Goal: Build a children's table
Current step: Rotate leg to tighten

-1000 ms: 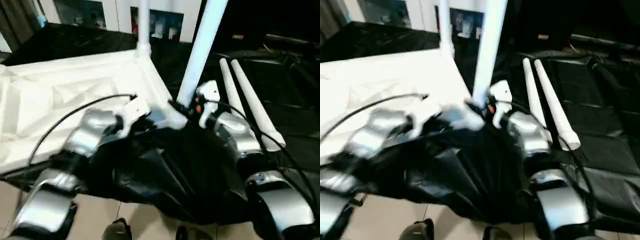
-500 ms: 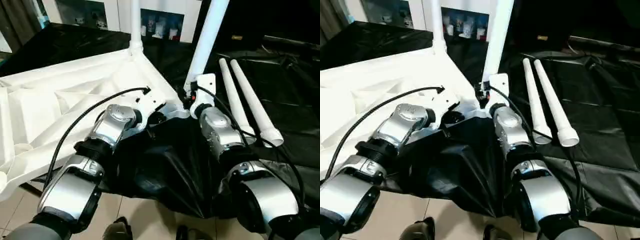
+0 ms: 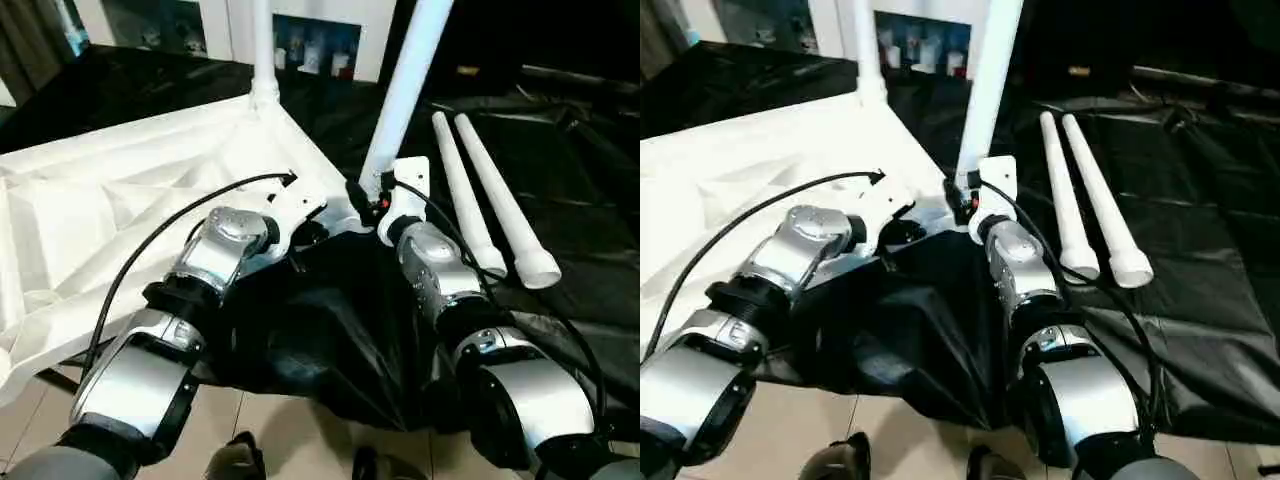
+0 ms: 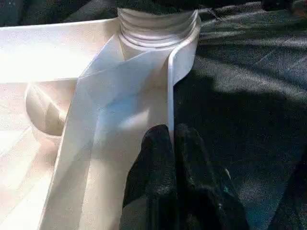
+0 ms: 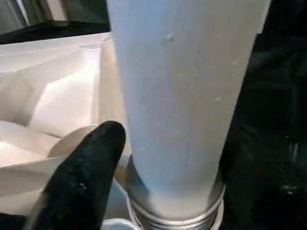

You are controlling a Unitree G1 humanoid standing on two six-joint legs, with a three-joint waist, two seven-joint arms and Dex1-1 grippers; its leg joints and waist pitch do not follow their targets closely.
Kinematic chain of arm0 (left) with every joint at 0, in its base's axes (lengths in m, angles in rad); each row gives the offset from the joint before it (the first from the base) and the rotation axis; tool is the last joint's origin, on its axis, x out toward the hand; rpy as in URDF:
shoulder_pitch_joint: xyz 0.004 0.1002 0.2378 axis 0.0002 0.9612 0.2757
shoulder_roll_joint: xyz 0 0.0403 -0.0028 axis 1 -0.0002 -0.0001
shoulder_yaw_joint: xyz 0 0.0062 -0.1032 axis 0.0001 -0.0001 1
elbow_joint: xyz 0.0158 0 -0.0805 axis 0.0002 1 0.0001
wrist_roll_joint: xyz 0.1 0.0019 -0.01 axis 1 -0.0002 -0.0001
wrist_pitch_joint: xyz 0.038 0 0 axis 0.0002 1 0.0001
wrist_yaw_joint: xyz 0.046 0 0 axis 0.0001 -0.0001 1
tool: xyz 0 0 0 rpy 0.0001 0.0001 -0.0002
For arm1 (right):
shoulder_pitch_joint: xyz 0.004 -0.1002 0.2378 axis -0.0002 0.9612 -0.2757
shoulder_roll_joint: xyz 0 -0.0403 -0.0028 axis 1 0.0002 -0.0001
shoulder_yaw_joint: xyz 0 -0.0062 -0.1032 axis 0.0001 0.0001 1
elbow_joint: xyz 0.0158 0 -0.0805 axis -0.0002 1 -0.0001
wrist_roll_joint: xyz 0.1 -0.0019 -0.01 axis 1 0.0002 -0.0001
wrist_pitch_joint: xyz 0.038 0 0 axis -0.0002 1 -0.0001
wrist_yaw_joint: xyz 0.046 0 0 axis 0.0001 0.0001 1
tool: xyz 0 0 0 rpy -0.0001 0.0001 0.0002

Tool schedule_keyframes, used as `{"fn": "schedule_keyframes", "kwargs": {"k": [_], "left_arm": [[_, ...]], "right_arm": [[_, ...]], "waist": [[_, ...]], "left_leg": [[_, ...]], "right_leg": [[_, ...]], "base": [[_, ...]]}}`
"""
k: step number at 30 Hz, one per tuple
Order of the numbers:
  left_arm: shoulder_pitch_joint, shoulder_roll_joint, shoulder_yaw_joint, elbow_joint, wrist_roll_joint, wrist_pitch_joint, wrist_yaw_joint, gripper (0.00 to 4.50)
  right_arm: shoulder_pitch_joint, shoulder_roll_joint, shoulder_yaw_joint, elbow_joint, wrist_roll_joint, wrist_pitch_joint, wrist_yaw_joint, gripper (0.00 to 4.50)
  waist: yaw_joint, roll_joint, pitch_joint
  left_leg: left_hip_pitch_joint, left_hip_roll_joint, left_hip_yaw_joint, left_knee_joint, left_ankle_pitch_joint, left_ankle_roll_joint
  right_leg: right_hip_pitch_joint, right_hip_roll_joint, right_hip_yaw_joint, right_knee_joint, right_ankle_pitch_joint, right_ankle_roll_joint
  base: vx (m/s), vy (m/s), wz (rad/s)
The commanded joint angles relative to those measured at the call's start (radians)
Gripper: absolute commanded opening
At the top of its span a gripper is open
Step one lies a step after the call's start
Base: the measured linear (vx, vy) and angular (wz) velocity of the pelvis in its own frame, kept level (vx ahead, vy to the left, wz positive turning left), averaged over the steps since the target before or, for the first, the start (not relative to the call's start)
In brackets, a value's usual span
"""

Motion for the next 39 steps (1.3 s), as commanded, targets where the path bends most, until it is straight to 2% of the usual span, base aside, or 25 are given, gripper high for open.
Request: {"fn": "schedule_keyframes", "kwargs": {"k": [1,3,4,5,7,9,12,13,14,15,16,17,18,20,23,24,25,27,29,32,35,39], "left_arm": [[0.008,-0.012,-0.011,-0.02,0.014,-0.02,0.0,0.0],[0.02,-0.002,-0.014,-0.04,0.009,-0.034,-0.018,0.0],[0.029,0.004,-0.018,-0.052,0.007,-0.055,-0.034,0.0],[0.035,0.008,-0.018,-0.061,0.004,-0.059,-0.043,0.0],[0.052,0.019,-0.019,-0.085,-0.006,-0.073,-0.067,0.0],[0.06,0.025,-0.019,-0.097,-0.011,-0.082,-0.079,0.0],[0.091,0.046,-0.021,-0.135,-0.031,-0.139,-0.13,0.0],[0.109,0.056,-0.017,-0.16,-0.044,-0.147,-0.153,0.0],[0.117,0.06,-0.015,-0.171,-0.049,-0.143,-0.159,0.0],[0.126,0.066,-0.016,-0.182,-0.054,-0.147,-0.173,0.0],[0.129,0.068,-0.016,-0.187,-0.056,-0.149,-0.179,0.0],[0.148,0.082,-0.019,-0.211,-0.06,-0.163,-0.203,0.0],[0.15,0.084,-0.02,-0.214,-0.061,-0.168,-0.208,0.0],[0.171,0.103,-0.021,-0.235,-0.067,-0.188,-0.24,0.0],[0.192,0.121,-0.017,-0.255,-0.074,-0.197,-0.271,0.0],[0.192,0.121,-0.017,-0.255,-0.074,-0.197,-0.271,0.0],[0.213,0.135,-0.014,-0.282,-0.084,-0.197,-0.3,0.0],[0.224,0.144,-0.011,-0.295,-0.091,-0.2,-0.318,0.0],[0.232,0.151,-0.008,-0.304,-0.099,-0.2,-0.334,0.0],[0.247,0.156,-0.004,-0.318,-0.114,-0.203,-0.36,0.0],[0.255,0.157,-0.006,-0.326,-0.114,-0.204,-0.368,0.0],[0.257,0.158,-0.005,-0.33,-0.111,-0.202,-0.373,0.0]], "right_arm": [[0.035,0.047,0.014,0.071,0.006,0.046,0.063,3.59],[0.032,0.039,0.012,0.059,0.007,0.033,0.091,3.7],[0.033,0.034,0.01,0.048,0.011,0.027,0.114,3.77],[0.034,0.028,0.014,0.041,0.008,0.022,0.122,3.83],[0.037,0.009,0.026,0.023,-0.007,0.016,0.13,4.14],[0.038,-0.001,0.031,0.015,-0.014,0.014,0.133,4.28],[0.054,-0.039,0.036,-0.045,-0.011,0.03,0.175,4.28],[0.067,-0.061,0.038,-0.079,-0.004,0.041,0.218,4.28],[0.074,-0.071,0.04,-0.095,-0.001,0.048,0.242,4.28],[0.081,-0.081,0.044,-0.112,0.0,0.053,0.267,4.28],[0.084,-0.086,0.045,-0.119,0.001,0.055,0.277,4.28],[0.106,-0.114,0.059,-0.164,0.001,0.065,0.337,4.28],[0.109,-0.119,0.062,-0.171,0.001,0.066,0.346,4.28],[0.138,-0.152,0.076,-0.237,0.011,0.084,0.416,4.28],[0.168,-0.182,0.087,-0.311,0.026,0.111,0.481,4.28],[0.168,-0.182,0.087,-0.311,0.026,0.111,0.481,4.28],[0.202,-0.221,0.1,-0.393,0.042,0.141,0.561,4.28],[0.224,-0.25,0.111,-0.445,0.053,0.159,0.619,4.28],[0.245,-0.282,0.124,-0.488,0.06,0.167,0.678,4.28],[0.265,-0.315,0.139,-0.523,0.066,0.166,0.743,4.28],[0.27,-0.323,0.151,-0.529,0.058,0.158,0.763,4.28],[0.282,-0.337,0.183,-0.545,0.033,0.149,0.786,4.28]], "waist": [[-0.005,0.017,-0.055],[-0.004,0.017,-0.055],[-0.004,0.016,-0.061],[-0.003,0.016,-0.061],[-0.004,0.014,-0.066],[-0.003,0.015,-0.067],[0.001,0.008,-0.072],[0.003,0.011,-0.075],[0.004,0.009,-0.075],[0.003,0.009,-0.078],[0.007,0.011,-0.082],[0.006,0.014,-0.086],[0.008,0.013,-0.087],[0.012,0.016,-0.092],[0.014,0.014,-0.1],[0.014,0.014,-0.096],[0.012,0.017,-0.092],[0.017,0.014,-0.088],[0.014,0.013,-0.083],[0.013,0.015,-0.081],[0.007,0.013,-0.083],[0.006,0.012,-0.088]], "left_leg": [[0.031,0.046,-0.029,-0.08,-0.472,-0.041],[0.029,0.047,-0.027,-0.079,-0.455,-0.036],[0.03,0.047,-0.025,-0.077,-0.437,-0.031],[0.027,0.047,-0.023,-0.075,-0.416,-0.025],[0.025,0.047,-0.02,-0.073,-0.377,-0.017],[0.029,0.047,-0.015,-0.069,-0.359,-0.008],[0.026,0.046,-0.009,-0.06,-0.306,0.015],[0.03,0.047,-0.006,-0.056,-0.281,0.025],[0.028,0.046,-0.004,-0.051,-0.27,0.037],[0.023,0.046,-0.004,-0.049,-0.243,0.042],[0.022,0.043,-0.001,-0.042,-0.191,0.058],[0.017,0.04,0.001,-0.035,-0.13,0.077],[0.015,0.039,0.002,-0.032,-0.104,0.09],[0.012,0.037,0.004,-0.02,-0.031,0.128],[0.008,0.034,0.007,-0.011,-0.026,0.146],[0.004,0.034,0.008,-0.009,-0.027,0.157],[0.006,0.035,0.009,-0.011,-0.065,0.151],[0.007,0.039,0.007,-0.015,-0.108,0.14],[0.01,0.039,0.007,-0.021,-0.162,0.109],[0.013,0.042,0.003,-0.024,-0.212,0.078],[0.009,0.04,0.002,-0.022,-0.195,0.074],[0.008,0.038,0.003,-0.017,-0.157,0.09]], "right_leg": [[0.014,-0.063,0.037,-0.075,-0.404,-0.14],[0.017,-0.063,0.037,-0.072,-0.374,-0.151],[0.02,-0.063,0.037,-0.069,-0.352,-0.158],[0.022,-0.063,0.038,-0.066,-0.328,-0.165],[0.027,-0.061,0.037,-0.061,-0.297,-0.175],[0.024,-0.06,0.038,-0.062,-0.287,-0.186],[0.028,-0.059,0.038,-0.059,-0.265,-0.197],[0.025,-0.057,0.038,-0.056,-0.238,-0.208],[0.027,-0.055,0.04,-0.051,-0.215,-0.215],[0.032,-0.054,0.039,-0.044,-0.183,-0.223],[0.033,-0.05,0.038,-0.034,-0.104,-0.238],[0.04,-0.046,0.035,-0.019,-0.01,-0.257],[0.044,-0.044,0.034,-0.015,0.036,-0.261],[0.048,-0.037,0.029,0.001,0.158,-0.285],[0.05,-0.032,0.029,0.012,0.218,-0.293],[0.045,-0.032,0.028,0.012,0.222,-0.292],[0.042,-0.035,0.028,0.006,0.16,-0.291],[0.045,-0.037,0.028,-0.002,0.076,-0.27],[0.039,-0.038,0.03,-0.014,-0.042,-0.25],[0.034,-0.044,0.033,-0.023,-0.15,-0.228],[0.034,-0.042,0.033,-0.02,-0.135,-0.23],[0.036,-0.041,0.033,-0.012,-0.079,-0.24]], "base": [[0.0,0.0,0.0],[0.0,0.0,0.0],[0.0,0.0,0.0],[0.0,0.0,0.0],[0.0,0.0,0.0],[0.0,0.0,0.0],[0.0,0.0,0.0],[0.0,0.0,0.0],[0.063,-0.037,0.08],[0.068,-0.03,0.05],[0.068,-0.03,0.05],[0.066,-0.022,0.01],[0.064,-0.014,-0.02],[0.058,-0.008,-0.02],[0.0,0.0,0.0],[0.0,0.0,0.0],[0.0,0.0,0.0],[0.0,0.0,0.0],[0.0,0.0,0.0],[0.0,0.0,0.0],[0.0,0.0,0.0],[0.0,0.0,0.0]]}}
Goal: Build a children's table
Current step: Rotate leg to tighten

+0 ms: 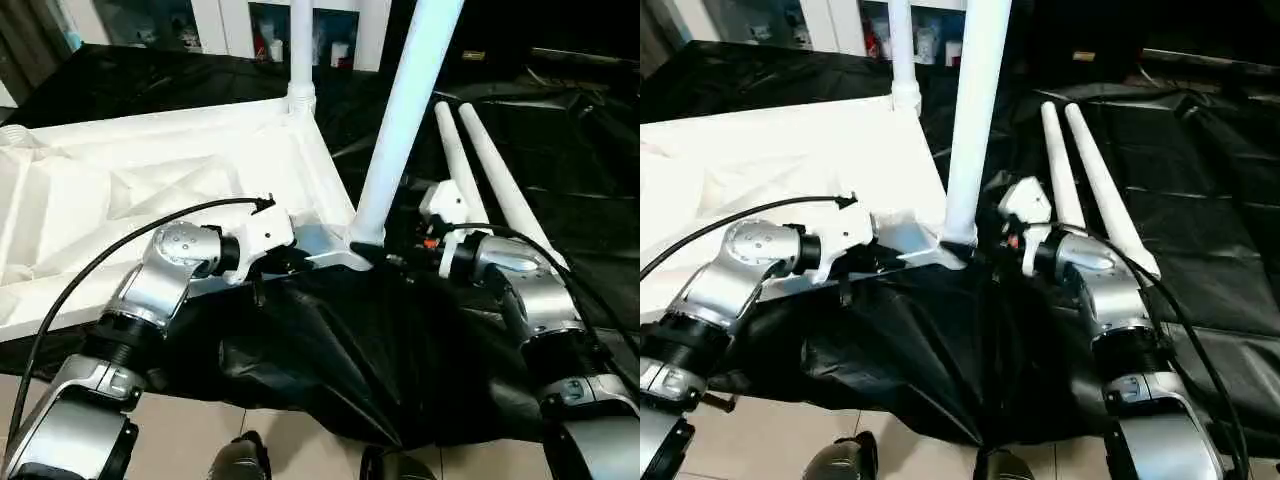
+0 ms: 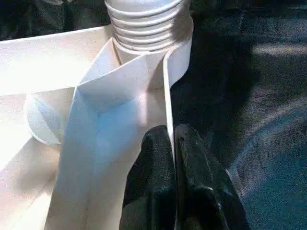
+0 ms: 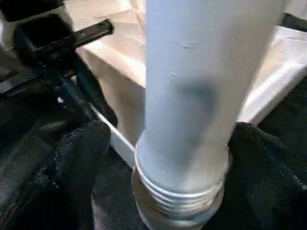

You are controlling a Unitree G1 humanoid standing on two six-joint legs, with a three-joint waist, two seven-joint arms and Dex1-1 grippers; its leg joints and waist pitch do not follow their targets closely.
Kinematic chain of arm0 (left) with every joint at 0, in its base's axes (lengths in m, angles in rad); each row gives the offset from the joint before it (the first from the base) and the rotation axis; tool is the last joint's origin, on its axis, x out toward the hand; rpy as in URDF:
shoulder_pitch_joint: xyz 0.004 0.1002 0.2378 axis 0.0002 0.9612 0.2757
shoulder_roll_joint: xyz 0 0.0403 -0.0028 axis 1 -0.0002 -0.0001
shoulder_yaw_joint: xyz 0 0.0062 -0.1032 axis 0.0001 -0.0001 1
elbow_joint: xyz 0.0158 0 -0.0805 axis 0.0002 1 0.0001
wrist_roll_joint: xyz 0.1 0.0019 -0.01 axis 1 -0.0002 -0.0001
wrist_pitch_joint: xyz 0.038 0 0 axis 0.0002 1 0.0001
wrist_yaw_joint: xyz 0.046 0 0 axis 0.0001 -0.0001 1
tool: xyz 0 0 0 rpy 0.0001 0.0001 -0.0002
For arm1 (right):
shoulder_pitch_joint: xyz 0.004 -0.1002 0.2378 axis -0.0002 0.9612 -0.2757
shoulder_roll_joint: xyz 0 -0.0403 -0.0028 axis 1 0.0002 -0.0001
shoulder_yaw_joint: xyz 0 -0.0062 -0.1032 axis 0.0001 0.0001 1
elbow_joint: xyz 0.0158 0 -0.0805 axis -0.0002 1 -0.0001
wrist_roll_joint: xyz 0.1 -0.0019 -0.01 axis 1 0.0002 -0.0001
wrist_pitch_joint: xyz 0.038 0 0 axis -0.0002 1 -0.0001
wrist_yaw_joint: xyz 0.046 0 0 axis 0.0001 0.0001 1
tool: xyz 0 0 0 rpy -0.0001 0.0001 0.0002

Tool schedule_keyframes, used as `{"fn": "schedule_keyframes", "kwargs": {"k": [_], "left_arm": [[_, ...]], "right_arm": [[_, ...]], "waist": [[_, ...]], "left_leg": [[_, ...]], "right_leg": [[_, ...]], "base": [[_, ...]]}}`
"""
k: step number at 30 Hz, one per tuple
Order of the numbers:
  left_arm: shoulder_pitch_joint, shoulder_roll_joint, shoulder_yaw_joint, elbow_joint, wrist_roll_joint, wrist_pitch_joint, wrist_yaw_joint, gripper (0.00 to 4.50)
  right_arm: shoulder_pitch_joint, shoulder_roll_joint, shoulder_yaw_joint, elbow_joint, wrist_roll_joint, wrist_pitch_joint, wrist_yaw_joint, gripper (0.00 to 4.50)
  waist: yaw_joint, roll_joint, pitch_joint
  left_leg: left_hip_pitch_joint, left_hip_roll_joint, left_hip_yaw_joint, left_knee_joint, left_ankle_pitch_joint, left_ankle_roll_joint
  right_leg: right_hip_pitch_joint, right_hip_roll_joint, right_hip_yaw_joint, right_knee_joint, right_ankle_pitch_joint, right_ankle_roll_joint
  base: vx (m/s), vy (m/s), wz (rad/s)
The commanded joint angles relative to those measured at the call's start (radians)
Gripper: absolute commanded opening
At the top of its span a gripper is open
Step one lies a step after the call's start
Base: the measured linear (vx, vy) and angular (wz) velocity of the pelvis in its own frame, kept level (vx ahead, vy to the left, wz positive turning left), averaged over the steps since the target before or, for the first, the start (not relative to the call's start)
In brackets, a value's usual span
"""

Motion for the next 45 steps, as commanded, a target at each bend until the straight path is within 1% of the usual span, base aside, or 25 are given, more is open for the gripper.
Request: {"fn": "schedule_keyframes", "kwargs": {"k": [1,3,4,5,8,10,13,14,15,19,25,28,30,32,34,35,36,37,38,40,41,42,43,44,45], "left_arm": [[0.032,-0.026,-0.004,-0.005,-0.061,-0.03,-0.029,0.0],[0.034,-0.026,-0.002,-0.008,-0.061,-0.027,-0.032,0.0],[0.035,-0.025,-0.002,-0.009,-0.06,-0.027,-0.033,0.0],[0.036,-0.025,-0.002,-0.01,-0.061,-0.026,-0.033,0.0],[0.038,-0.024,-0.001,-0.011,-0.059,-0.025,-0.034,0.0],[0.037,-0.025,0.0,-0.011,-0.058,-0.024,-0.034,0.0],[0.037,-0.025,0.001,-0.01,-0.057,-0.024,-0.033,0.0],[0.037,-0.024,0.002,-0.009,-0.057,-0.024,-0.034,0.0],[0.036,-0.024,0.002,-0.008,-0.056,-0.025,-0.034,0.0],[0.034,-0.024,0.003,-0.003,-0.054,-0.027,-0.035,0.0],[0.034,-0.028,0.009,0.001,-0.051,-0.021,-0.028,0.0],[0.025,-0.037,0.017,0.019,-0.035,-0.004,0.015,0.0],[-0.01,-0.068,0.033,0.073,-0.015,0.026,0.099,0.0],[-0.045,-0.102,0.043,0.125,0.001,0.048,0.173,0.0],[-0.091,-0.151,0.051,0.193,0.025,0.087,0.282,0.0],[-0.108,-0.174,0.054,0.218,0.031,0.099,0.323,0.0],[-0.126,-0.201,0.06,0.244,0.033,0.111,0.367,0.0],[-0.141,-0.228,0.065,0.265,0.032,0.12,0.401,0.0],[-0.15,-0.244,0.068,0.278,0.029,0.125,0.421,0.0],[-0.163,-0.277,0.065,0.297,0.032,0.127,0.454,0.0],[-0.169,-0.29,0.061,0.306,0.037,0.122,0.466,0.0],[-0.174,-0.301,0.059,0.313,0.039,0.115,0.474,0.0],[-0.18,-0.309,0.059,0.324,0.04,0.107,0.479,0.0],[-0.184,-0.312,0.057,0.33,0.043,0.096,0.479,0.0],[-0.188,-0.313,0.056,0.337,0.045,0.087,0.478,0.0]], "right_arm": [[0.02,-0.016,0.028,-0.019,-0.034,-0.017,0.014,4.28],[0.016,-0.011,0.029,-0.008,-0.041,-0.016,0.002,4.28],[0.013,-0.007,0.027,-0.002,-0.041,-0.013,-0.002,4.02],[0.009,-0.004,0.028,0.005,-0.043,-0.015,-0.007,3.94],[0.001,0.001,0.037,0.024,-0.054,-0.025,-0.019,3.82],[-0.001,0.002,0.039,0.028,-0.056,-0.026,-0.021,3.51],[-0.003,0.006,0.035,0.033,-0.051,-0.025,-0.02,3.43],[-0.003,0.007,0.036,0.035,-0.053,-0.026,-0.02,3.17],[-0.002,0.007,0.038,0.036,-0.053,-0.027,-0.017,3.17],[0.005,0.008,0.044,0.042,-0.056,-0.035,-0.013,2.81],[0.02,0.017,0.047,0.049,-0.051,-0.028,-0.021,2.73],[0.039,0.041,0.037,0.06,-0.054,-0.01,-0.08,2.72],[0.043,0.089,0.002,0.109,-0.065,0.006,-0.226,2.72],[0.039,0.136,-0.033,0.16,-0.075,0.019,-0.377,2.72],[0.023,0.19,-0.065,0.228,-0.082,0.032,-0.537,2.72],[0.014,0.213,-0.073,0.25,-0.087,0.031,-0.597,2.72],[0.002,0.243,-0.083,0.274,-0.085,0.037,-0.658,2.72],[-0.011,0.272,-0.088,0.296,-0.084,0.04,-0.704,2.72],[-0.02,0.291,-0.091,0.309,-0.083,0.043,-0.733,2.72],[-0.041,0.325,-0.073,0.329,-0.103,0.039,-0.774,2.72],[-0.052,0.342,-0.066,0.34,-0.109,0.037,-0.784,2.72],[-0.06,0.355,-0.061,0.347,-0.112,0.034,-0.786,2.72],[-0.066,0.365,-0.064,0.354,-0.115,0.024,-0.791,2.72],[-0.069,0.372,-0.077,0.353,-0.1,0.012,-0.775,3.07],[-0.074,0.374,-0.087,0.357,-0.094,0.004,-0.773,3.28]], "waist": [[0.001,-0.012,-0.087],[0.001,-0.013,-0.088],[0.001,-0.014,-0.088],[0.001,-0.014,-0.088],[0.0,-0.014,-0.087],[0.0,-0.012,-0.086],[0.0,-0.013,-0.087],[0.0,-0.012,-0.086],[0.0,-0.012,-0.086],[0.0,-0.011,-0.087],[0.001,-0.012,-0.09],[0.001,-0.012,-0.089],[-0.001,-0.012,-0.084],[-0.004,-0.01,-0.079],[-0.009,-0.007,-0.076],[-0.009,-0.005,-0.076],[-0.011,-0.008,-0.076],[-0.011,-0.005,-0.074],[-0.01,-0.001,-0.075],[-0.011,-0.004,-0.075],[-0.011,-0.001,-0.077],[-0.011,-0.003,-0.076],[-0.01,-0.001,-0.078],[-0.011,0.0,-0.077],[-0.011,0.0,-0.077]], "left_leg": [[0.024,0.022,-0.008,-0.042,-0.152,0.092],[0.023,0.02,-0.007,-0.04,-0.137,0.1],[0.023,0.02,-0.007,-0.039,-0.139,0.105],[0.023,0.02,-0.007,-0.039,-0.145,0.108],[0.024,0.02,-0.007,-0.039,-0.157,0.102],[0.024,0.021,-0.008,-0.039,-0.168,0.096],[0.024,0.021,-0.008,-0.039,-0.171,0.092],[0.024,0.021,-0.009,-0.039,-0.175,0.091],[0.024,0.021,-0.009,-0.039,-0.179,0.09],[0.024,0.021,-0.01,-0.038,-0.189,0.083],[0.023,0.019,-0.009,-0.035,-0.167,0.092],[0.023,0.019,-0.01,-0.035,-0.168,0.095],[0.024,0.019,-0.01,-0.038,-0.193,0.084],[0.032,0.019,-0.013,-0.045,-0.273,0.035],[0.034,0.018,-0.017,-0.052,-0.32,0.005],[0.036,0.019,-0.022,-0.055,-0.345,-0.013],[0.036,0.017,-0.021,-0.056,-0.357,-0.015],[0.039,0.016,-0.023,-0.057,-0.388,-0.02],[0.04,0.016,-0.025,-0.056,-0.393,-0.022],[0.038,0.014,-0.028,-0.061,-0.411,-0.021],[0.04,0.014,-0.028,-0.063,-0.415,-0.018],[0.04,0.014,-0.028,-0.063,-0.418,-0.015],[0.042,0.014,-0.029,-0.065,-0.426,-0.013],[0.044,0.014,-0.03,-0.066,-0.441,-0.011],[0.043,0.015,-0.031,-0.068,-0.447,-0.012]], "right_leg": [[0.059,-0.041,0.034,-0.05,-0.084,-0.242],[0.061,-0.039,0.033,-0.047,-0.059,-0.251],[0.061,-0.04,0.033,-0.046,-0.055,-0.253],[0.061,-0.041,0.033,-0.048,-0.065,-0.253],[0.06,-0.04,0.033,-0.05,-0.092,-0.25],[0.059,-0.041,0.033,-0.051,-0.112,-0.247],[0.059,-0.041,0.034,-0.051,-0.118,-0.244],[0.058,-0.041,0.034,-0.051,-0.124,-0.242],[0.058,-0.041,0.034,-0.052,-0.13,-0.241],[0.058,-0.042,0.034,-0.052,-0.145,-0.238],[0.06,-0.04,0.034,-0.046,-0.107,-0.246],[0.059,-0.041,0.034,-0.047,-0.109,-0.248],[0.055,-0.041,0.034,-0.054,-0.158,-0.239],[0.047,-0.046,0.035,-0.07,-0.312,-0.212],[0.041,-0.047,0.035,-0.08,-0.397,-0.182],[0.042,-0.049,0.034,-0.083,-0.434,-0.166],[0.04,-0.048,0.033,-0.086,-0.449,-0.157],[0.035,-0.051,0.033,-0.095,-0.489,-0.142],[0.035,-0.053,0.032,-0.094,-0.497,-0.139],[0.036,-0.051,0.028,-0.101,-0.509,-0.119],[0.036,-0.05,0.027,-0.104,-0.506,-0.112],[0.036,-0.05,0.026,-0.106,-0.507,-0.108],[0.035,-0.05,0.027,-0.109,-0.512,-0.102],[0.033,-0.05,0.026,-0.112,-0.518,-0.1],[0.034,-0.051,0.025,-0.112,-0.519,-0.099]], "base": [[0.0,0.0,0.0],[0.0,0.0,0.0],[0.0,0.0,0.0],[0.0,0.0,0.0],[0.0,0.0,0.0],[0.0,0.0,0.0],[0.0,0.0,0.0],[0.0,0.0,0.0],[0.0,0.0,0.0],[0.0,0.0,0.0],[0.0,0.0,0.0],[0.0,0.0,0.0],[0.0,0.0,0.0],[0.0,0.0,0.0],[-0.057,0.007,0.0],[-0.06,0.014,-0.02],[-0.059,0.018,-0.02],[-0.059,0.018,-0.02],[-0.053,0.015,-0.02],[0.0,0.0,0.0],[0.0,0.0,0.0],[0.0,0.0,0.0],[0.0,0.0,0.0],[0.0,0.0,0.0],[0.0,0.0,0.0]]}}
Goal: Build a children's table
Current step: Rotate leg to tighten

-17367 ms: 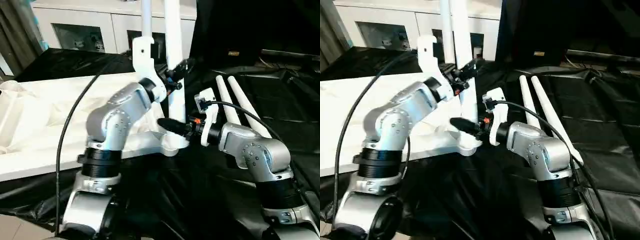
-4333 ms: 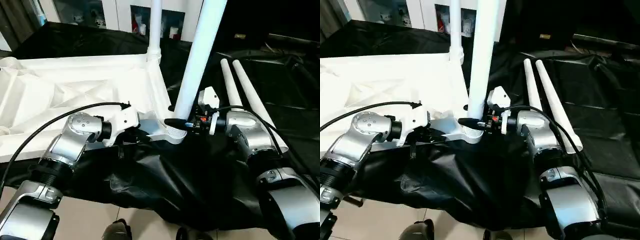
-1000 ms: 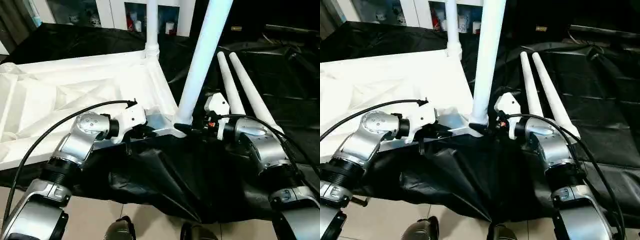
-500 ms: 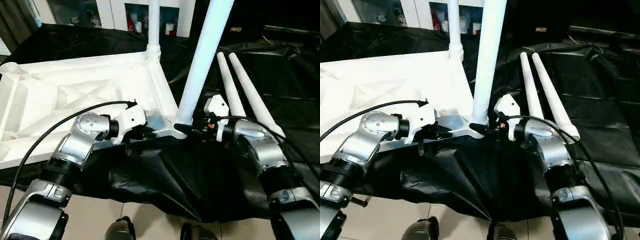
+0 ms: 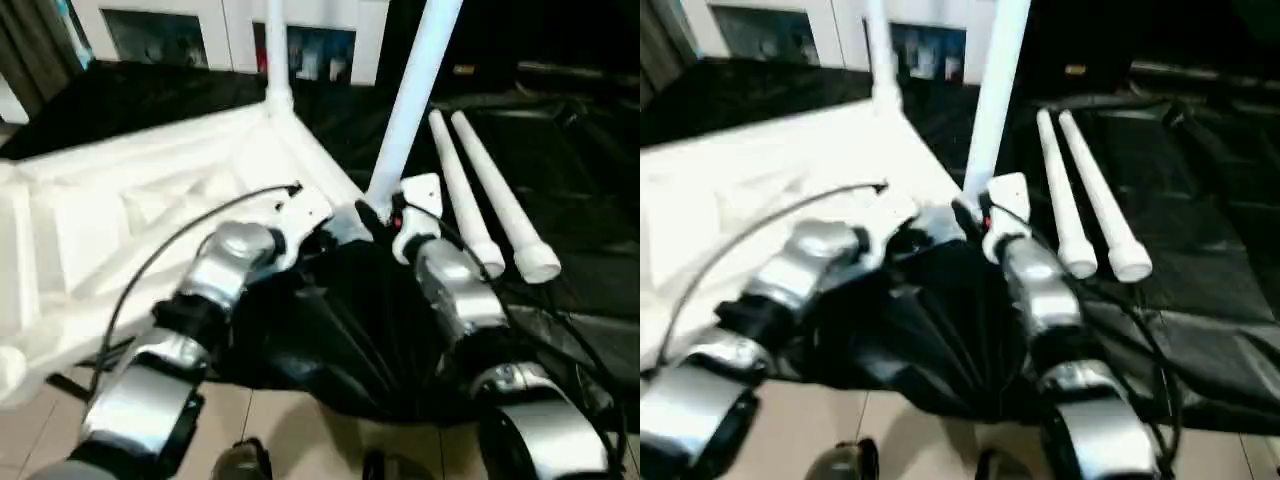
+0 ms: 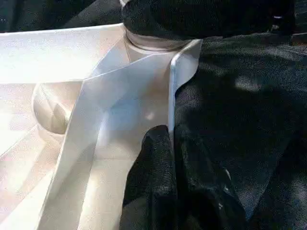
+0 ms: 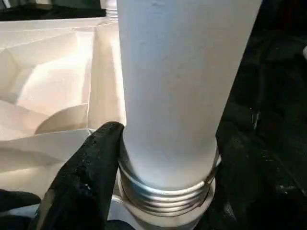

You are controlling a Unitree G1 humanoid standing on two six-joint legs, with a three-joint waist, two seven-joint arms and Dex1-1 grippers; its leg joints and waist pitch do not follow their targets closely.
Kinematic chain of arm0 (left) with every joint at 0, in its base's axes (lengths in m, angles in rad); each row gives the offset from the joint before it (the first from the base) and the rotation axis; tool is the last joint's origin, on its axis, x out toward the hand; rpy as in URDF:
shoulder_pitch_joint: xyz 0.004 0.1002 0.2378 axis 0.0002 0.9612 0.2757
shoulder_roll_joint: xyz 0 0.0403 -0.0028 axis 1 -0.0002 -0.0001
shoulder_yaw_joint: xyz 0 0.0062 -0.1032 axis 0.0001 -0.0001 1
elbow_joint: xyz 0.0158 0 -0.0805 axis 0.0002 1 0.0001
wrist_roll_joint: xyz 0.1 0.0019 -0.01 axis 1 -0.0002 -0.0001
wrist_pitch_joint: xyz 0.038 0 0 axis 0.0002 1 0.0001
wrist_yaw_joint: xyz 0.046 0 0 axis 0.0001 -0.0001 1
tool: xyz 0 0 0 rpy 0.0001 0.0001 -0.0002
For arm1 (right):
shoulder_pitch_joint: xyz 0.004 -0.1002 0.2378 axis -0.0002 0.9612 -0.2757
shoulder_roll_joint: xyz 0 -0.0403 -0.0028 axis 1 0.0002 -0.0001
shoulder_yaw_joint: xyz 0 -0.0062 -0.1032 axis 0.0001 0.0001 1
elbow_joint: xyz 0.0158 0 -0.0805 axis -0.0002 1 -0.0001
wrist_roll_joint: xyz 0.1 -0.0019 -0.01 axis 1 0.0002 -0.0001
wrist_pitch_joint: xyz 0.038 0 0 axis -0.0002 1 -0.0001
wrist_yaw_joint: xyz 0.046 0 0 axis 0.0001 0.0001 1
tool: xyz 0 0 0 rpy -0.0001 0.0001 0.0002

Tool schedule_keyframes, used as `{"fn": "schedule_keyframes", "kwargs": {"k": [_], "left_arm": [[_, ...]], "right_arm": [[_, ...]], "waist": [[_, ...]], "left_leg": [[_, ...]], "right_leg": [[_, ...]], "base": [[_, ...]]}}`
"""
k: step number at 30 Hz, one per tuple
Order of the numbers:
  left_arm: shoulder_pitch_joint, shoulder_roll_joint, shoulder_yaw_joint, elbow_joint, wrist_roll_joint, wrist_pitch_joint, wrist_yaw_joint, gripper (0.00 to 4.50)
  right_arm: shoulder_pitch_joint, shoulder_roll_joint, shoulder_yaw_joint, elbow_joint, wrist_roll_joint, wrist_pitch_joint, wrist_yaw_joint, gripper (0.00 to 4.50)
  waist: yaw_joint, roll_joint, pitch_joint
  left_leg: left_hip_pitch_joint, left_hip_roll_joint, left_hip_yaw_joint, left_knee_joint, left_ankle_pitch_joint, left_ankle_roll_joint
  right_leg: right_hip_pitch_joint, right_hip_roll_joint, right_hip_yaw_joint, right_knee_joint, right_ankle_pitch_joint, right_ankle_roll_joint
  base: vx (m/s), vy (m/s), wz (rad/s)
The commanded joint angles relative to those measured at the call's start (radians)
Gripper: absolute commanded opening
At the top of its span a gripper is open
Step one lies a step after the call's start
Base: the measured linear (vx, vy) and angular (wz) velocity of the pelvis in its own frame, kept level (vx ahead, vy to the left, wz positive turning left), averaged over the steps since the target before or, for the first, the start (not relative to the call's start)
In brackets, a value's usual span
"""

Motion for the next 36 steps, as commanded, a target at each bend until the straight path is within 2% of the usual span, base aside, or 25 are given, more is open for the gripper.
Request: {"fn": "schedule_keyframes", "kwargs": {"k": [1,2,4,6,9,10,13,15,16,18,19,20,22,23,25,27,28,30,32,36], "left_arm": [[-0.015,-0.047,0.02,0.015,-0.026,-0.052,0.066,0.0],[-0.014,-0.045,0.02,0.014,-0.026,-0.055,0.062,0.0],[-0.01,-0.033,0.015,0.01,-0.026,-0.074,0.039,0.0],[0.009,-0.003,0.01,-0.014,-0.032,-0.095,-0.01,0.0],[0.039,0.038,0.005,-0.046,-0.04,-0.125,-0.081,0.0],[0.048,0.048,0.004,-0.054,-0.044,-0.129,-0.101,0.0],[0.075,0.078,0.001,-0.083,-0.06,-0.157,-0.179,0.0],[0.086,0.091,-0.002,-0.097,-0.065,-0.164,-0.208,0.0],[0.105,0.115,-0.01,-0.122,-0.071,-0.168,-0.25,0.0],[0.123,0.136,-0.019,-0.149,-0.079,-0.182,-0.292,0.0],[0.139,0.149,-0.022,-0.175,-0.09,-0.181,-0.328,0.0],[0.148,0.158,-0.025,-0.192,-0.095,-0.184,-0.346,0.0],[0.166,0.173,-0.027,-0.225,-0.105,-0.183,-0.377,0.0],[0.172,0.177,-0.027,-0.234,-0.109,-0.182,-0.385,0.0],[0.181,0.185,-0.026,-0.25,-0.115,-0.179,-0.398,0.0],[0.186,0.188,-0.025,-0.257,-0.116,-0.179,-0.402,0.0],[0.193,0.193,-0.023,-0.269,-0.118,-0.177,-0.408,0.0],[0.201,0.198,-0.021,-0.282,-0.122,-0.173,-0.416,0.0],[0.207,0.201,-0.021,-0.29,-0.124,-0.171,-0.42,0.0],[0.214,0.206,-0.017,-0.296,-0.122,-0.167,-0.425,0.0]], "right_arm": [[0.028,0.064,0.033,0.065,0.025,0.016,0.078,3.42],[0.027,0.061,0.032,0.064,0.027,0.012,0.085,3.44],[0.02,0.045,0.031,0.064,0.025,-0.002,0.099,3.63],[0.027,0.004,0.042,0.029,0.031,-0.001,0.179,3.63],[0.05,-0.063,0.07,-0.043,0.033,0.008,0.308,3.63],[0.058,-0.082,0.08,-0.066,0.033,0.013,0.347,3.63],[0.082,-0.143,0.109,-0.125,0.036,0.016,0.477,3.63],[0.091,-0.169,0.122,-0.146,0.038,0.017,0.526,3.63],[0.101,-0.209,0.136,-0.175,0.043,0.024,0.6,3.63],[0.106,-0.24,0.146,-0.195,0.047,0.03,0.657,3.63],[0.109,-0.258,0.15,-0.209,0.051,0.038,0.695,3.63],[0.108,-0.267,0.152,-0.212,0.053,0.042,0.714,3.63],[0.107,-0.279,0.154,-0.217,0.057,0.051,0.737,3.63],[0.107,-0.281,0.152,-0.218,0.058,0.053,0.741,3.63],[0.105,-0.285,0.149,-0.219,0.062,0.057,0.752,3.63],[0.105,-0.287,0.149,-0.221,0.067,0.057,0.76,3.63],[0.106,-0.289,0.149,-0.225,0.075,0.058,0.775,3.63],[0.107,-0.29,0.147,-0.227,0.08,0.06,0.793,3.63],[0.106,-0.29,0.144,-0.227,0.081,0.061,0.801,3.49],[0.105,-0.284,0.141,-0.22,0.086,0.061,0.811,3.19]], "waist": [[-0.006,-0.004,-0.066],[-0.006,-0.005,-0.068],[-0.007,-0.008,-0.068],[-0.004,-0.009,-0.072],[0.001,-0.011,-0.074],[0.003,-0.013,-0.077],[0.004,-0.015,-0.08],[0.006,-0.013,-0.082],[0.009,-0.013,-0.085],[0.009,-0.014,-0.087],[0.009,-0.012,-0.091],[0.008,-0.009,-0.092],[0.01,-0.013,-0.097],[0.009,-0.011,-0.096],[0.011,-0.012,-0.103],[0.016,-0.013,-0.108],[0.019,-0.015,-0.105],[0.019,-0.014,-0.1],[0.018,-0.016,-0.095],[0.016,-0.018,-0.092]], "left_leg": [[0.038,0.021,-0.027,-0.078,-0.455,-0.011],[0.039,0.022,-0.028,-0.08,-0.452,-0.008],[0.032,0.022,-0.029,-0.084,-0.436,-0.002],[0.035,0.021,-0.026,-0.08,-0.428,0.01],[0.029,0.022,-0.023,-0.077,-0.377,0.031],[0.027,0.025,-0.021,-0.075,-0.345,0.047],[0.027,0.024,-0.018,-0.07,-0.337,0.051],[0.026,0.026,-0.017,-0.068,-0.302,0.056],[0.03,0.028,-0.014,-0.065,-0.283,0.059],[0.02,0.028,-0.014,-0.061,-0.253,0.071],[0.023,0.029,-0.011,-0.058,-0.228,0.076],[0.023,0.029,-0.008,-0.054,-0.206,0.081],[0.019,0.029,-0.007,-0.049,-0.165,0.09],[0.018,0.028,-0.006,-0.045,-0.153,0.097],[0.022,0.028,-0.003,-0.039,-0.133,0.109],[0.018,0.026,-0.002,-0.033,-0.098,0.127],[0.016,0.026,-0.001,-0.032,-0.097,0.135],[0.018,0.028,-0.001,-0.034,-0.145,0.123],[0.018,0.029,-0.004,-0.039,-0.203,0.093],[0.021,0.029,-0.007,-0.043,-0.242,0.059]], "right_leg": [[0.023,-0.049,0.022,-0.097,-0.513,-0.101],[0.028,-0.049,0.021,-0.096,-0.486,-0.108],[0.031,-0.048,0.022,-0.091,-0.453,-0.118],[0.031,-0.051,0.026,-0.09,-0.436,-0.128],[0.038,-0.052,0.029,-0.085,-0.382,-0.143],[0.041,-0.051,0.029,-0.08,-0.351,-0.156],[0.042,-0.053,0.029,-0.081,-0.377,-0.164],[0.044,-0.052,0.03,-0.075,-0.332,-0.178],[0.043,-0.05,0.029,-0.071,-0.299,-0.191],[0.051,-0.05,0.027,-0.062,-0.261,-0.206],[0.05,-0.047,0.027,-0.057,-0.222,-0.218],[0.048,-0.044,0.027,-0.051,-0.177,-0.238],[0.055,-0.042,0.026,-0.037,-0.097,-0.262],[0.052,-0.04,0.027,-0.032,-0.063,-0.273],[0.054,-0.039,0.026,-0.024,-0.015,-0.291],[0.055,-0.037,0.026,-0.015,0.045,-0.3],[0.053,-0.036,0.025,-0.015,0.048,-0.3],[0.049,-0.039,0.025,-0.023,-0.032,-0.288],[0.048,-0.043,0.028,-0.033,-0.143,-0.261],[0.043,-0.045,0.03,-0.041,-0.237,-0.228]], "base": [[0.0,0.0,0.0],[0.0,0.0,0.0],[0.0,0.0,0.0],[0.0,0.0,0.0],[0.0,0.0,0.0],[0.0,0.0,0.0],[0.0,0.0,0.0],[0.0,0.0,0.0],[0.0,0.0,0.0],[0.027,-0.009,0.0],[0.054,-0.018,0.0],[0.053,-0.014,0.0],[0.0,0.0,0.0],[0.0,0.0,0.0],[0.0,0.0,0.0],[0.0,0.0,0.0],[0.0,0.0,0.0],[0.0,0.0,0.0],[0.0,0.0,0.0],[0.0,0.0,0.0]]}}
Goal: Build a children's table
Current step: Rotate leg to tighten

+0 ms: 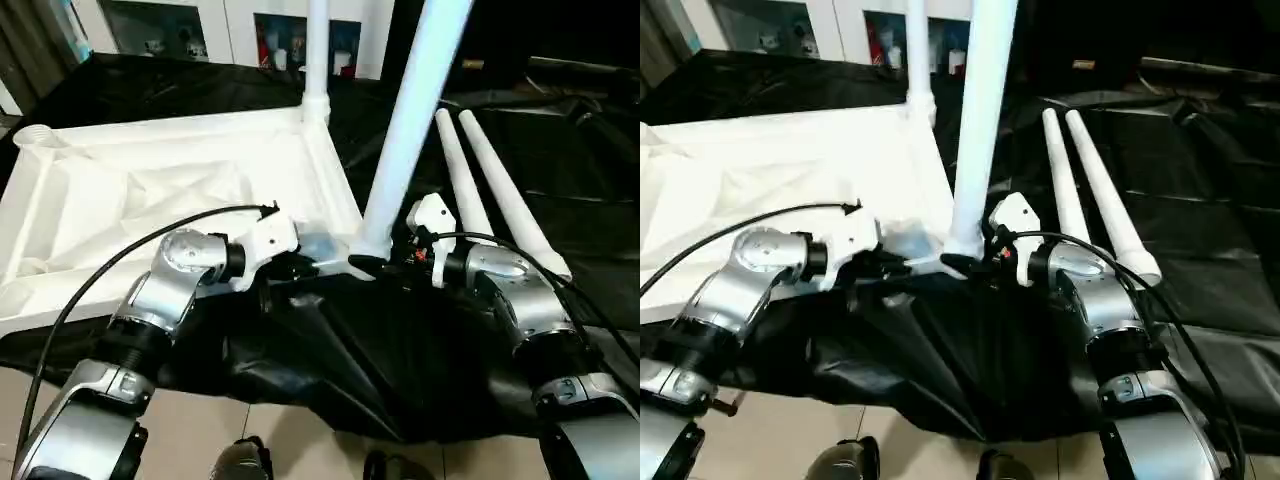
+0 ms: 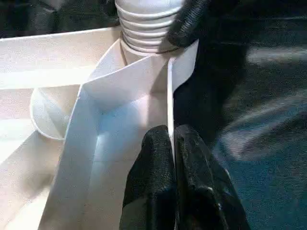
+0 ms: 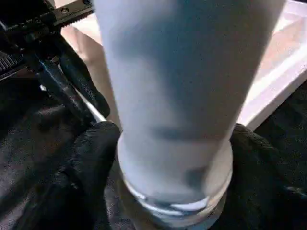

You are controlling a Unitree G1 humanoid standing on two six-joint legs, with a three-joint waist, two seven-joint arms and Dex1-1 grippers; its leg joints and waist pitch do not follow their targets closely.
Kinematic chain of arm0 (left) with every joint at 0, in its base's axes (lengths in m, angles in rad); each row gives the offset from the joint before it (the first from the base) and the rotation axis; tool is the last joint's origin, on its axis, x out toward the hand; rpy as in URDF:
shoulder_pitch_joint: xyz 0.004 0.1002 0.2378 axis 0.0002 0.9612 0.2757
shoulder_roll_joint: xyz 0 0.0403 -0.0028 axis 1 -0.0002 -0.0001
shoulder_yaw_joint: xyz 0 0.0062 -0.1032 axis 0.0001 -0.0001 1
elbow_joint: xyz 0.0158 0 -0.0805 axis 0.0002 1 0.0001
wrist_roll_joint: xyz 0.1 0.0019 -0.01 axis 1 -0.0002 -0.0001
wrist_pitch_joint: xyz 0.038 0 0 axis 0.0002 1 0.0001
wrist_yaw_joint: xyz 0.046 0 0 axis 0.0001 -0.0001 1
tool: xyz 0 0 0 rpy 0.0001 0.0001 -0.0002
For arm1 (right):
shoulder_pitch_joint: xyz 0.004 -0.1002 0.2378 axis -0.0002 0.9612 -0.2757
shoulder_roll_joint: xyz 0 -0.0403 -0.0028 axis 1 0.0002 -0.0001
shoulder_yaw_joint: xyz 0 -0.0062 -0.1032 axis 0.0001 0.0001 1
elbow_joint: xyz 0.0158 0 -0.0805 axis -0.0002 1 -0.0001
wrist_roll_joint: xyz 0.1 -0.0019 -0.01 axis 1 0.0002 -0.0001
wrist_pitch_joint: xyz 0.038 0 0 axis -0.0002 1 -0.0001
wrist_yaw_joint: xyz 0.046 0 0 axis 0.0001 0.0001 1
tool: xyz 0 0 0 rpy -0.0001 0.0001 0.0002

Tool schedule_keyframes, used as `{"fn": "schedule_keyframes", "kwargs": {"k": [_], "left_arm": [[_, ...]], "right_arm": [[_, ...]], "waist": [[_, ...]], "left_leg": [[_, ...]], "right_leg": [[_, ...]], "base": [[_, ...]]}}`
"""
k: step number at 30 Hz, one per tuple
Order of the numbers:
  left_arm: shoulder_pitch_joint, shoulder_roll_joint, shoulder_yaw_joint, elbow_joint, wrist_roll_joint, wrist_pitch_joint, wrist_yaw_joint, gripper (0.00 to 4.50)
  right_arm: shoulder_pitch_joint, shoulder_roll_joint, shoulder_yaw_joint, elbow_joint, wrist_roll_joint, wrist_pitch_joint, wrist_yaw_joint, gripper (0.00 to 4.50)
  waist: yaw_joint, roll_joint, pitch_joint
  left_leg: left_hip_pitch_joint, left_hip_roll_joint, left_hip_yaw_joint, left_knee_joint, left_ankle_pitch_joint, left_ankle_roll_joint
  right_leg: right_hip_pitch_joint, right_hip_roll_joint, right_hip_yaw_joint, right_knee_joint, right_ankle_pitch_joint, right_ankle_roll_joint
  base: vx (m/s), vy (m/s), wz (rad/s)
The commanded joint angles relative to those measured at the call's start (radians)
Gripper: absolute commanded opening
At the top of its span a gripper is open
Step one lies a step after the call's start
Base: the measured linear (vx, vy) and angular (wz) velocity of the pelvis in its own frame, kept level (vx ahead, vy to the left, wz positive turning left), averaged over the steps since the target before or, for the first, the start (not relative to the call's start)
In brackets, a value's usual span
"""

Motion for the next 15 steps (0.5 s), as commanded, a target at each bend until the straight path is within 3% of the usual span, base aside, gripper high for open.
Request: {"fn": "schedule_keyframes", "kwargs": {"k": [1,10,12,15], "left_arm": [[0.024,-0.014,-0.001,-0.016,-0.055,-0.013,-0.014,0.0],[0.023,-0.019,0.005,-0.001,-0.04,0.007,0.009,0.0],[-0.003,-0.04,0.011,0.046,-0.01,0.028,0.083,0.0],[-0.039,-0.074,0.019,0.1,0.012,0.048,0.165,0.0]], "right_arm": [[0.008,0.001,-0.002,-0.014,0.011,0.004,0.018,3.06],[0.043,0.027,-0.006,-0.01,0.018,0.024,-0.013,2.76],[0.038,0.059,-0.038,0.045,0.002,0.022,-0.136,2.75],[0.032,0.102,-0.075,0.096,-0.009,0.015,-0.288,2.75]], "waist": [[0.0,-0.018,-0.092],[0.0,-0.018,-0.096],[-0.002,-0.019,-0.092],[-0.009,-0.016,-0.086]], "left_leg": [[0.027,0.023,-0.008,-0.056,-0.243,0.053],[0.022,0.019,-0.006,-0.049,-0.181,0.085],[0.022,0.018,-0.006,-0.052,-0.197,0.077],[0.031,0.018,-0.01,-0.06,-0.283,0.027]], "right_leg": [[0.054,-0.046,0.033,-0.068,-0.254,-0.223],[0.057,-0.041,0.032,-0.057,-0.148,-0.242],[0.055,-0.041,0.031,-0.062,-0.184,-0.237],[0.047,-0.045,0.033,-0.081,-0.333,-0.202]], "base": [[0.0,0.0,0.0],[0.0,0.0,0.0],[0.0,0.0,0.0],[0.0,0.0,0.0]]}}
